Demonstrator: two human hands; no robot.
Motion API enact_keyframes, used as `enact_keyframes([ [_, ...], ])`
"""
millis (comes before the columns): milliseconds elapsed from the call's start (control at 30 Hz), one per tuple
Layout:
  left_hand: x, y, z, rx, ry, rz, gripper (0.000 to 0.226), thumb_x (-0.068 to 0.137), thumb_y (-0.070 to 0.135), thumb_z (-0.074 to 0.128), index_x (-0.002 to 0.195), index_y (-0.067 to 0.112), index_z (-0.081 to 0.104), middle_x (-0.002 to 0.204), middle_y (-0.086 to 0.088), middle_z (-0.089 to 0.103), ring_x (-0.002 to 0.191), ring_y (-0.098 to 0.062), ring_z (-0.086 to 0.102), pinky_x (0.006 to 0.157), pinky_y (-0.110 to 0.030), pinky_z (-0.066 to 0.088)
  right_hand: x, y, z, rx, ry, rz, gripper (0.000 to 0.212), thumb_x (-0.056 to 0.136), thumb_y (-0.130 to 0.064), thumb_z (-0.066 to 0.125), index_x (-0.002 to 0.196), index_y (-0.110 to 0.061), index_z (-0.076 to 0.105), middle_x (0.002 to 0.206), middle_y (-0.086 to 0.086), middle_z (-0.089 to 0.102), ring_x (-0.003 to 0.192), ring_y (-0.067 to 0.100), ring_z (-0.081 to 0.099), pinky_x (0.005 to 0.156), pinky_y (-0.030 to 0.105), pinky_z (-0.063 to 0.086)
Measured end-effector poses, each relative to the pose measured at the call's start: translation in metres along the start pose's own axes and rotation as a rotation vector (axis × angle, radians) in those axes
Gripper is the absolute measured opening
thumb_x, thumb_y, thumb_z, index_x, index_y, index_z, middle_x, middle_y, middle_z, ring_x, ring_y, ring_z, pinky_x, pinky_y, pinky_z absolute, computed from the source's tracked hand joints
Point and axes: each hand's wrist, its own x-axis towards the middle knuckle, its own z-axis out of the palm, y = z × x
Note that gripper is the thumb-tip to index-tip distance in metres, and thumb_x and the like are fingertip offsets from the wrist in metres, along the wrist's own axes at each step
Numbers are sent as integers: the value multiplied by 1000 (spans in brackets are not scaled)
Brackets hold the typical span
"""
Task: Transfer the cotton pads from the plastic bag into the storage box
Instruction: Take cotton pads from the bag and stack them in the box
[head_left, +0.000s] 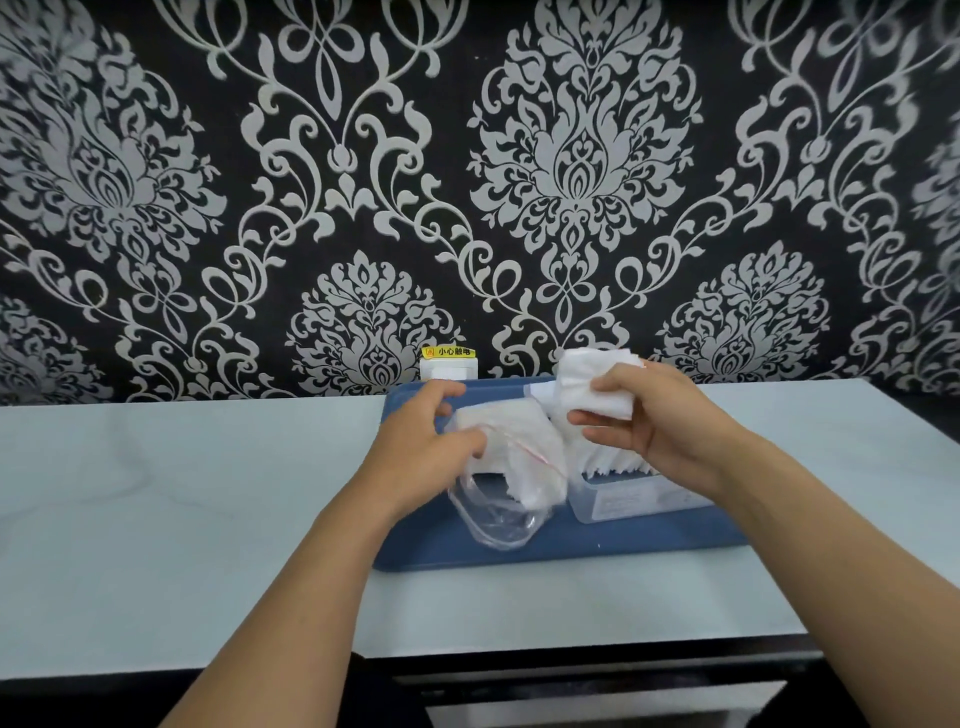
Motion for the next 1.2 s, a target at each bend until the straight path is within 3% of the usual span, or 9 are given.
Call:
enact_keyframes([
  [67, -2, 3, 5, 106, -119, 51, 86, 61, 32, 72, 143, 43, 45, 147, 8, 40, 127, -16, 51, 104, -38, 48, 1, 0, -4, -2, 10, 51, 32, 94, -12, 50, 123, -2, 57, 105, 21, 74, 79, 29, 73, 55, 30, 60],
  [200, 1, 1, 19, 398, -217, 114, 88, 66, 35, 81, 145, 47, 43, 164, 17, 10, 148, -17, 28, 114, -39, 36, 4, 1, -8, -143, 65, 77, 35, 92, -18, 49, 124, -5, 56, 105, 21, 75, 84, 30, 73, 51, 28, 56],
  [267, 5, -1, 26, 512, -89, 178, 82, 71, 36, 79, 145, 43, 44, 164, 13, 18, 148, -20, 28, 115, -46, 36, 4, 1, -11, -131, 68, 68, 35, 91, -17, 49, 123, -5, 56, 105, 22, 75, 85, 30, 73, 51, 28, 56],
  [367, 9, -2, 36, 555, 40, 232, 67, 79, 32, 76, 141, 34, 50, 148, 11, 43, 132, -23, 48, 105, -48, 45, 5, 0, -11, -155, 40, 72, 35, 90, -17, 48, 122, -6, 57, 109, 24, 73, 77, 28, 70, 46, 26, 52],
  [567, 18, -5, 31, 618, 187, 172, 59, 82, 19, 69, 136, 29, 49, 138, 4, 50, 123, -27, 51, 90, -44, 51, 11, 3, -3, -480, 44, 45, 20, 91, -20, 50, 105, -7, 56, 87, 14, 68, 63, 29, 70, 44, 25, 45],
  [767, 9, 6, 26, 679, 54, 259, 101, 60, 47, 78, 149, 34, 33, 156, 6, 25, 147, -21, 17, 120, -40, 25, 12, 4, -8, -797, 89, -140, 12, 91, -20, 51, 94, -10, 56, 87, 14, 67, 58, 24, 69, 47, 30, 50],
  [900, 2, 24, 45, 490, 109, 537, 66, 67, 46, 79, 126, 33, 55, 131, 17, 47, 127, -9, 42, 105, -24, 34, 19, 1, -13, -512, 109, -96, 28, 90, -16, 52, 114, -2, 59, 91, 20, 73, 63, 27, 71, 47, 27, 48],
  [1033, 5, 32, 69, 662, 84, 507, 40, 78, 56, 67, 108, 29, 64, 111, 11, 64, 108, -15, 55, 92, -28, 40, 17, -15, -16, -34, 15, -47, 38, 89, -18, 48, 123, -4, 57, 105, 21, 74, 64, 22, 67, 44, 23, 45],
  [1200, 8, 36, 79, 791, 58, 462, 25, 83, 48, 58, 98, 28, 63, 113, 4, 59, 106, -23, 50, 87, -36, 38, 19, -2, 2, -260, -75, 65, 29, 92, -21, 49, 112, -5, 62, 79, 10, 72, 57, 20, 63, 42, 21, 43],
])
